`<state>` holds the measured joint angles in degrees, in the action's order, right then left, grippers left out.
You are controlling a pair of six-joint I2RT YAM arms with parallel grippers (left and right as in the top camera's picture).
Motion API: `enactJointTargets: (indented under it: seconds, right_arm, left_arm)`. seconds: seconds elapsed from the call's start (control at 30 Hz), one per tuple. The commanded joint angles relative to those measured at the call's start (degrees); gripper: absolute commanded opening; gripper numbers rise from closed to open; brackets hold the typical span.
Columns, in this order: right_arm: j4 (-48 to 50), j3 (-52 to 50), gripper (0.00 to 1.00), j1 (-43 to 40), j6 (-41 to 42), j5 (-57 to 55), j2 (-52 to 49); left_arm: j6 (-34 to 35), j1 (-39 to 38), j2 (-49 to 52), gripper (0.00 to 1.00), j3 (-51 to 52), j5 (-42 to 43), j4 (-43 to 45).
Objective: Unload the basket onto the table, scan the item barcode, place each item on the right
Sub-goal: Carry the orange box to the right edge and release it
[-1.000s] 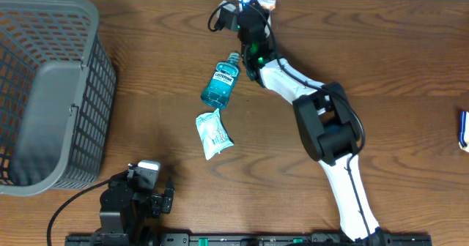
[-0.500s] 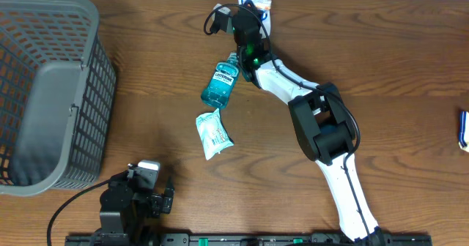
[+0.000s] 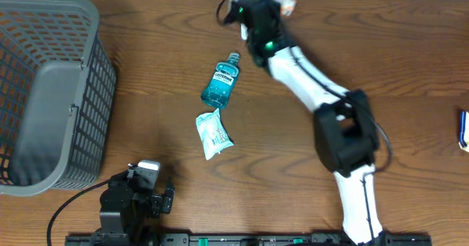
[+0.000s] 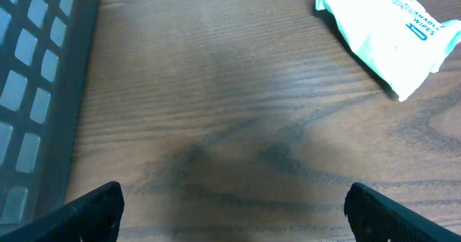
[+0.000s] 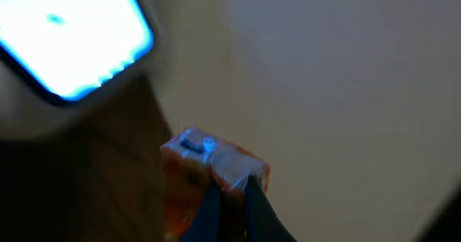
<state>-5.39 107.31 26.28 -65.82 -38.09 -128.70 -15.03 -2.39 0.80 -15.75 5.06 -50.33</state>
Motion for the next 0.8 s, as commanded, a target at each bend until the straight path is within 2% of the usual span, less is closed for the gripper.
enactJointTargets:
  seconds: [0.0,0.1,0.27,0.53,0.67,0.77]
  right_arm:
    - [-5.35,1.01,0.01,-3.32,9.70,-2.54,6.82]
    - [-14.38,1.01,0.01,-6.88,17.81,-2.10,9.14]
    - [-22.29,0.50,0.01,-16.44,31.06,-1.84,9.44]
    - [-23.98,-6.62,0.01,-34.69,44.61,-1.90,9.42]
    - [-23.85,-10.82,0.01,-43.67,54.12,-1.55,9.42]
    - [-23.54,-14.01,0.01,-49.48,57.90,3.61,9.42]
  left_arm:
    - [0.11,0.20,-0.17,0.98,0.68,0.33,-1.90]
    - [0.11,0.20,-0.17,0.98,0.68,0.33,-1.90]
    - [0.11,0.20,-0.17,0.98,0.68,0.33,-1.90]
    - [0.11,0.20,-0.17,0.98,0.68,0.33,-1.90]
    - [0.11,0.20,-0.17,0.98,0.68,0.33,-1.90]
    - [0.11,0.20,-0.17,0.98,0.68,0.33,-1.90]
